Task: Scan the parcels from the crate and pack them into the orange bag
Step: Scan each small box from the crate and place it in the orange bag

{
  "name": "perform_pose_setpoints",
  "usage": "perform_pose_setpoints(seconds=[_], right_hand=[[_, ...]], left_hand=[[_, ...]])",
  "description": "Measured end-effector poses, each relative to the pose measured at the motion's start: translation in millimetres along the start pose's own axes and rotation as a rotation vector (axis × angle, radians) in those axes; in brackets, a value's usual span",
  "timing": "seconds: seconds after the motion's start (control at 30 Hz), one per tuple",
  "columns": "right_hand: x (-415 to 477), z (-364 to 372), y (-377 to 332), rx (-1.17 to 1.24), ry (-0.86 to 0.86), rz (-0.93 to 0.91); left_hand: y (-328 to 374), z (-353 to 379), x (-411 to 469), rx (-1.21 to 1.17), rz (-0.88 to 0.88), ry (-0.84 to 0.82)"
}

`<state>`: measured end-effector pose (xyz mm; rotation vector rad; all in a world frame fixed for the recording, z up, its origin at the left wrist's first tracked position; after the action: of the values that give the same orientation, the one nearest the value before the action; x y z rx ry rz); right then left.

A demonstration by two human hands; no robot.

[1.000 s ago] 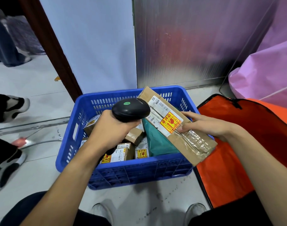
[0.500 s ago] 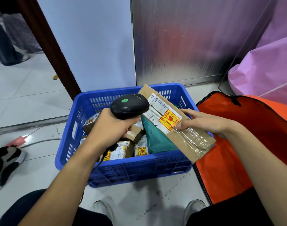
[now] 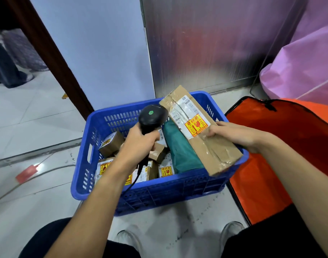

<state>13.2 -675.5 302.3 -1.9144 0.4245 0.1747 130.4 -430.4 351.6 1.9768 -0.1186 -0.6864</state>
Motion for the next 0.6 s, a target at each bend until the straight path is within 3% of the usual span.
perform_pose_setpoints(seconds=[0.2, 0.37, 0.6], right_hand=[[-28.7, -31.9, -9.4, 0.147, 0.231, -0.053], [-49.7, -68.5, -0.2, 0.145, 0.392, -0.057], [-106.6, -130.3, 60.9, 0.133, 0.695, -0.034]], left_hand=[[19.4, 27.1, -1.2, -0.181, 0.036, -0.150], [40.1, 58.5, 2.5, -0.173, 0.083, -0.228], [67.1, 138.4, 1.7, -0.202, 0.128, -0.359]])
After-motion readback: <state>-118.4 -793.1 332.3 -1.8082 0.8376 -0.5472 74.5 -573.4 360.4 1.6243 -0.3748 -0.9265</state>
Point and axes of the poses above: each hand's wrist, its own x-axis towards the middle knuckle, its own z-axis out of the palm, y = z × x, the point moved 8 cm from there along x, towards the middle knuckle, and after that the axes turned 12 degrees about -z, right-handed, at the moved point
